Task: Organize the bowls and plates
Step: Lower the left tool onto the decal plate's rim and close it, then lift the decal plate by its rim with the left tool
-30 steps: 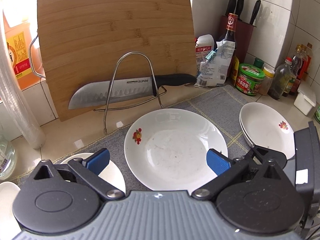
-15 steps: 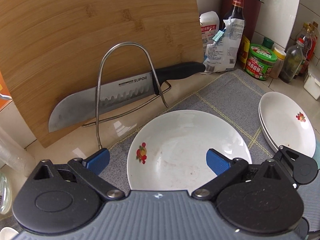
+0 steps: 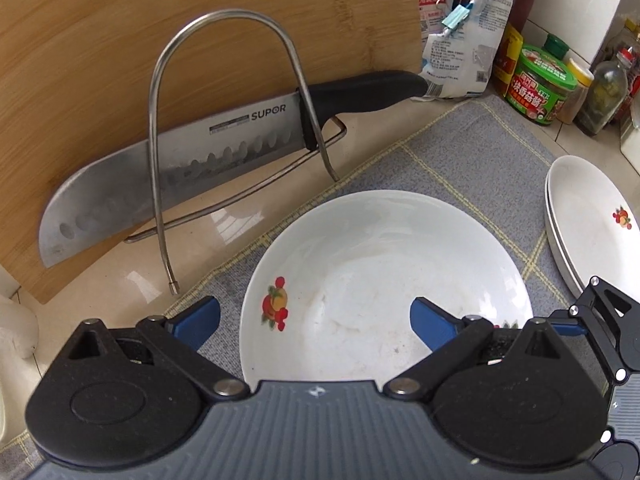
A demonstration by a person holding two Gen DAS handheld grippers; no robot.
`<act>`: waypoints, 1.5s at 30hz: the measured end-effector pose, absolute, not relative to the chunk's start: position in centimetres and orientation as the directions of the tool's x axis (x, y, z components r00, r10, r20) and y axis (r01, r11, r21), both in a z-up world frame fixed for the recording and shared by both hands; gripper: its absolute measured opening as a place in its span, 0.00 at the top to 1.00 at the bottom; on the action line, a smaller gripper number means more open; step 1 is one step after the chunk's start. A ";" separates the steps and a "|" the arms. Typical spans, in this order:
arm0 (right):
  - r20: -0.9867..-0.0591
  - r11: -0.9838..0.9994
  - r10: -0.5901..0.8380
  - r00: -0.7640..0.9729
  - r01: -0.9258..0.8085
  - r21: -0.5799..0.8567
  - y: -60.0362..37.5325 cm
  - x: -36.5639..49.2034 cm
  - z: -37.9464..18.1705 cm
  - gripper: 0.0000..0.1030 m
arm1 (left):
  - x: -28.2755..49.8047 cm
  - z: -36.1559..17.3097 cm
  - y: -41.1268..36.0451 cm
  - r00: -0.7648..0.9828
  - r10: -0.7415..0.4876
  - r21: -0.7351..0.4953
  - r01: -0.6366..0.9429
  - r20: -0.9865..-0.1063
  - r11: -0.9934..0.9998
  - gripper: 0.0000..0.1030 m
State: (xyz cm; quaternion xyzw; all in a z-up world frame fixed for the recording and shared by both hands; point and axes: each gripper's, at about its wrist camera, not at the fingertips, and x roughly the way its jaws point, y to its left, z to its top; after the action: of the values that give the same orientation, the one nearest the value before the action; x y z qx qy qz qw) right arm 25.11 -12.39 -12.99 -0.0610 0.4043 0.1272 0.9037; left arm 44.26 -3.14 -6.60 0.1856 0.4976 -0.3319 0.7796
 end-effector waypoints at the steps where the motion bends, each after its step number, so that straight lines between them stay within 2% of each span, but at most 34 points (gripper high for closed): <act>1: -0.745 0.959 0.182 0.642 -0.282 -0.009 -12.4 25.1 -13.0 0.00 | 44.4 -6.7 -3.3 0.275 -0.330 -0.045 0.703 -0.903 0.710 0.03; 6: -0.738 0.959 0.183 0.649 -0.284 -0.012 -12.4 25.3 -13.1 0.00 | 44.9 -7.4 -4.1 0.252 -0.302 -0.034 0.715 -0.919 0.699 0.04; 9: -0.737 0.957 0.188 0.649 -0.290 -0.012 -12.4 25.4 -13.1 0.00 | 45.3 -7.7 -4.2 0.220 -0.298 -0.052 0.718 -0.929 0.694 0.11; 13: -0.734 0.952 0.199 0.650 -0.306 -0.013 -12.6 25.7 -13.1 0.00 | 45.6 -8.1 -4.2 0.199 -0.291 -0.065 0.714 -0.936 0.697 0.14; 19: -0.732 0.948 0.208 0.649 -0.317 -0.011 -12.9 26.5 -13.2 0.00 | 45.8 -8.4 -4.2 0.183 -0.296 -0.078 0.719 -0.937 0.691 0.14; 25: -0.729 0.947 0.216 0.650 -0.321 -0.005 -12.9 26.9 -13.3 0.00 | 46.3 -8.5 -4.2 0.173 -0.318 -0.097 0.727 -0.932 0.679 0.08; 31: -0.729 0.944 0.219 0.649 -0.329 -0.009 -13.1 27.0 -13.3 0.00 | 46.3 -8.3 -4.3 0.141 -0.325 -0.113 0.752 -0.935 0.650 0.12; 35: -0.725 0.941 0.209 0.656 -0.336 -0.032 -13.2 26.9 -13.1 0.00 | 46.6 -8.1 -4.2 0.112 -0.327 -0.130 0.762 -0.939 0.634 0.21; 45: -0.721 0.930 0.213 0.659 -0.362 -0.056 -13.4 27.0 -13.1 0.00 | 47.5 -8.0 -4.1 0.036 -0.330 -0.181 0.778 -0.943 0.602 0.23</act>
State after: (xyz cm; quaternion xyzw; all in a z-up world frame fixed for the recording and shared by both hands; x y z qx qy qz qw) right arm 26.99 -13.40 -13.05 -0.0976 0.3809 0.1589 0.9056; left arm 47.54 -4.07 -7.96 0.1976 0.5674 -0.4001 0.6921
